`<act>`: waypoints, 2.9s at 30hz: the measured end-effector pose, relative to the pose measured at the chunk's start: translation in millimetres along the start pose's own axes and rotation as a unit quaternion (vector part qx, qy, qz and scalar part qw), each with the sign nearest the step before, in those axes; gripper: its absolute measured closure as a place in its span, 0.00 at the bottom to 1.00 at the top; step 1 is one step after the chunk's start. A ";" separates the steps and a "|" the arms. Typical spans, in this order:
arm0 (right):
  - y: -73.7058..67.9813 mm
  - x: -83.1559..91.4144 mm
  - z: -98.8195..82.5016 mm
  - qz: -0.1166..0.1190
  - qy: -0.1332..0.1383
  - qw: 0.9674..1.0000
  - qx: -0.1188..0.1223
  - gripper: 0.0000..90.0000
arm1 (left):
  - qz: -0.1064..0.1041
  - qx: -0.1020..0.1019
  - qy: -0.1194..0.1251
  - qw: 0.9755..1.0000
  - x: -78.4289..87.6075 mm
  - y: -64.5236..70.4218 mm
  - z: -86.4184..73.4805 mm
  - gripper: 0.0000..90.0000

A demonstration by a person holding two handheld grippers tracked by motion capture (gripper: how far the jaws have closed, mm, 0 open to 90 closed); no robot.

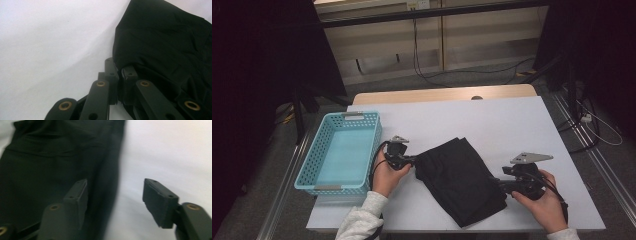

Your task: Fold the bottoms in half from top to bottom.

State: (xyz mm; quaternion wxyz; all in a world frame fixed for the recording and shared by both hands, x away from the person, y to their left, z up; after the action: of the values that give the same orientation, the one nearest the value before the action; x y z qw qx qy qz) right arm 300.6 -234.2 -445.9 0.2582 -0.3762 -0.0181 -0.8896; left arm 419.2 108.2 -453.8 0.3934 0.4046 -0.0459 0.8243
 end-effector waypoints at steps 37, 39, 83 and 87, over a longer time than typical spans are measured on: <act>-1.5 -33.3 8.5 0.010 -0.034 0.999 -0.002 0.89 | 0.014 0.007 0.011 1.000 3.7 -6.3 -2.9 0.95; -1.8 -33.8 9.1 0.008 -0.034 0.999 -0.002 0.90 | 0.019 0.009 0.013 1.000 3.8 -7.1 -2.4 0.95; -27.3 -0.6 8.2 0.016 -0.029 0.999 -0.020 0.90 | 0.055 -0.015 0.009 0.998 -2.3 -10.8 -11.3 0.57; -18.9 0.5 -9.5 0.014 -0.059 0.997 -0.051 0.90 | 0.062 -0.025 0.008 0.998 -2.8 -9.3 -11.9 0.58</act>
State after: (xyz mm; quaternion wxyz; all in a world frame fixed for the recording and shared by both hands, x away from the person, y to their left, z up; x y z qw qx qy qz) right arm 285.2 -220.2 -449.3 0.2501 -0.4413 0.0171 -0.8616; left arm 419.2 117.6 -466.0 0.3519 0.3843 -0.0877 0.8490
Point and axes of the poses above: each handheld gripper's, and its own axes: x roughly backward along the jaws, z roughly out of its top, y roughly to its right, the point moved 2 cm from there along -x, roughly forward along the jaws, and after that the axes turned 1 degree about -x, right-handed, at the moved point
